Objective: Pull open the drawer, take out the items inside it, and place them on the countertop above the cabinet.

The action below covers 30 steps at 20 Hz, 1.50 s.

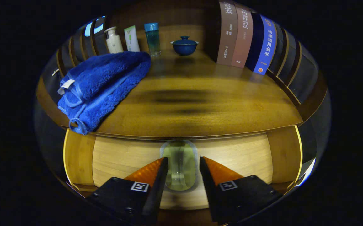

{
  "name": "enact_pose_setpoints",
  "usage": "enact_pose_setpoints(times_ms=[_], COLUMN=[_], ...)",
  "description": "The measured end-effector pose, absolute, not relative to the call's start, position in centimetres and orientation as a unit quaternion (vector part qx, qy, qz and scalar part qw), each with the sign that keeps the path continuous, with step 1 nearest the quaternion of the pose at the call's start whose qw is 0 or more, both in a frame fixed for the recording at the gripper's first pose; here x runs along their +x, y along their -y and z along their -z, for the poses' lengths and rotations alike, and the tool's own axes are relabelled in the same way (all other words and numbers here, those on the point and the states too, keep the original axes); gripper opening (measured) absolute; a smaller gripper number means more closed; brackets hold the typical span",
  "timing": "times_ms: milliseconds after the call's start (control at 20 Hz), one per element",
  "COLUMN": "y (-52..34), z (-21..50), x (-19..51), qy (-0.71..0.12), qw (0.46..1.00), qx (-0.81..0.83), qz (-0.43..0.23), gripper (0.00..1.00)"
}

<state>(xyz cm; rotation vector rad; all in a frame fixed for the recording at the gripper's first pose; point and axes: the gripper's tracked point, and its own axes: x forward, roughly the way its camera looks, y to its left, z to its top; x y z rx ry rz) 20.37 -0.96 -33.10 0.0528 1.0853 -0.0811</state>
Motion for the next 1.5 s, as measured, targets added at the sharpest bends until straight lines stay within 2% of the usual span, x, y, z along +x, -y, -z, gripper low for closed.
enact_pose_setpoints(times_ms=[50, 100, 300, 350, 400, 750, 1150, 1500], y=[0.6, 0.6, 0.2, 0.3, 0.4, 0.0, 1.3, 2.4], z=[33.4, 33.8, 34.0, 34.7, 33.5, 32.2, 20.5, 16.0], x=[20.0, 19.9, 19.7, 19.7, 19.5, 18.9, 14.9, 20.7], qy=[-0.528, -0.540, -0.551, -0.550, -0.549, -0.516, -0.384, -0.337], qw=[0.848, 0.840, 0.834, 0.834, 0.835, 0.854, 0.922, 0.939], qx=[0.024, 0.023, 0.029, 0.033, 0.034, 0.059, 0.054, 0.068], qz=[0.034, 0.031, 0.026, 0.025, 0.026, 0.013, 0.000, 0.006], gripper=[0.60, 0.56, 0.26, 0.25, 0.14, 0.14, 0.13, 0.13])
